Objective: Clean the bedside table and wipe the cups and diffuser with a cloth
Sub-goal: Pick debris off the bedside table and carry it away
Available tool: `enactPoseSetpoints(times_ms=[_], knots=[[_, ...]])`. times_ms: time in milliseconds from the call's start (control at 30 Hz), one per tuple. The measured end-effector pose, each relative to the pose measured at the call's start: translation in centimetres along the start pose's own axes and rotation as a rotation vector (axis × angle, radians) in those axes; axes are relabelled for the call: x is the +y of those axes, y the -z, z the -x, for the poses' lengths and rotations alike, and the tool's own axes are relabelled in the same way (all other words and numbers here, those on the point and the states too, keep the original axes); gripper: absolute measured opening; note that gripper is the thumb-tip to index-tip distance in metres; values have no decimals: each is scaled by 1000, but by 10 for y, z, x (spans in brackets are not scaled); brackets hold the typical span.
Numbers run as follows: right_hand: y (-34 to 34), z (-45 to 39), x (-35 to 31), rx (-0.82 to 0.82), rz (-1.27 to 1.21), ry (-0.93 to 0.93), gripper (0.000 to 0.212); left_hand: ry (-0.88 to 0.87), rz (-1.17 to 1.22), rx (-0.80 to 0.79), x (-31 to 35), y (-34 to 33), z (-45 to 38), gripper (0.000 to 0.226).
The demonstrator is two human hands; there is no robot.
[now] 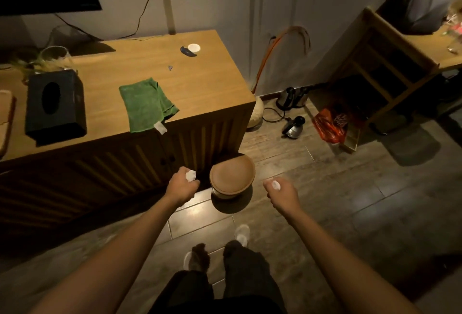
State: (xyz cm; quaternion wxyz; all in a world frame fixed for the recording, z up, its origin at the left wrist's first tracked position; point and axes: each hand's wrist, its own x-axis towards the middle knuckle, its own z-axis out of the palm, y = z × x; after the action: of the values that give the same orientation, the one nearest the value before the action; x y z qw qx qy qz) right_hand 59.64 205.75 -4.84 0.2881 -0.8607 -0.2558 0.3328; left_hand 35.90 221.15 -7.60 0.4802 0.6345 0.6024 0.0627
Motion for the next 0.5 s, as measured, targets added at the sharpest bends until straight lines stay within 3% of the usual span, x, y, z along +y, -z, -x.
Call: enactPoseSetpoints(times_ms=[233, 500], knots=[[0, -75, -25, -51, 8, -5, 25, 21, 3, -56, 26, -11, -60, 27], [4, -177, -49, -185, 54, 36, 22, 202, 4, -60, 56, -35, -126, 29]])
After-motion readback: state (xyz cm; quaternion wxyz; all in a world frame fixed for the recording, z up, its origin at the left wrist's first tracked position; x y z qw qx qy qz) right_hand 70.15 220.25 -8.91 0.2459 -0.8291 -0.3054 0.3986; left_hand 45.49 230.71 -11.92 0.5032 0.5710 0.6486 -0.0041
